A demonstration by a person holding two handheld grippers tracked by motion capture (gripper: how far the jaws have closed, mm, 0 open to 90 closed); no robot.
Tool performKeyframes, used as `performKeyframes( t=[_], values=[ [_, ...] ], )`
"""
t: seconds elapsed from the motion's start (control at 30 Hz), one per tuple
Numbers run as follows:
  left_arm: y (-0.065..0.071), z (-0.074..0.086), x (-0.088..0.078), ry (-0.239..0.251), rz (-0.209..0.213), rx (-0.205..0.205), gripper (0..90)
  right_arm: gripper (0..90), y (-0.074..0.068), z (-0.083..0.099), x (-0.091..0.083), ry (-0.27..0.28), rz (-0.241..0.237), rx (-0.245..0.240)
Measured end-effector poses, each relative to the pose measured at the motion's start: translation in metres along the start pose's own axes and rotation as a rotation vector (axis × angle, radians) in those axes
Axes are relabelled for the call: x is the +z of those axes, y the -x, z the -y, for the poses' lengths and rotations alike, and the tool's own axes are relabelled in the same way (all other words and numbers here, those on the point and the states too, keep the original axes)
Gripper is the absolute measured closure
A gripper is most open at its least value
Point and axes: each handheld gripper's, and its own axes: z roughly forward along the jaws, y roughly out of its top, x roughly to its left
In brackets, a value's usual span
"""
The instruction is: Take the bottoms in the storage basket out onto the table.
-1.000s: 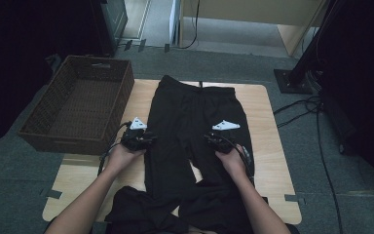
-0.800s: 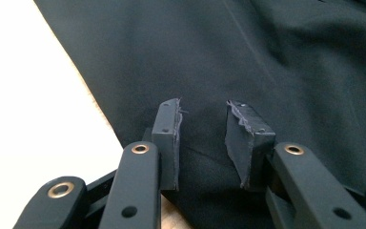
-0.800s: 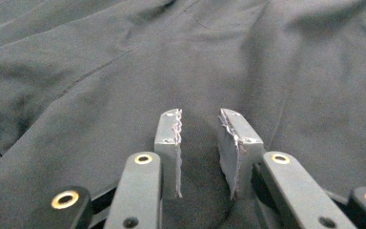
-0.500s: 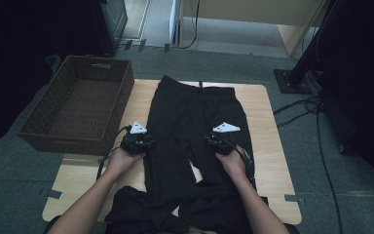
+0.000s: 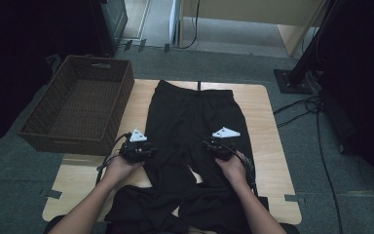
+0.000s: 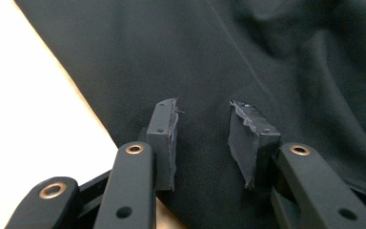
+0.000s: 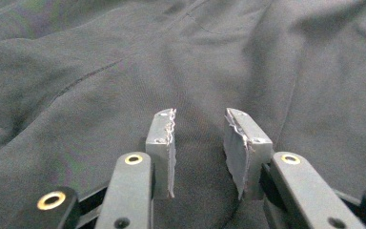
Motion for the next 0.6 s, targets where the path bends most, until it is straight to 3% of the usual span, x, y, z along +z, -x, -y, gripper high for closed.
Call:
performKeyframes(
  t=[0.33, 0.6],
  values=[
    [0.01, 0.011, -0.008, 0.009, 0.044, -0.033, 56.6, 64.9, -0.013, 0.009, -0.01, -0.002, -0.009, -0.004],
    [0.008, 0.01, -0.01, 0.024, 0.026, -0.033, 48.8, 61.4, -0.011, 0.003, -0.008, 0.003, -0.027, 0.025]
  ],
)
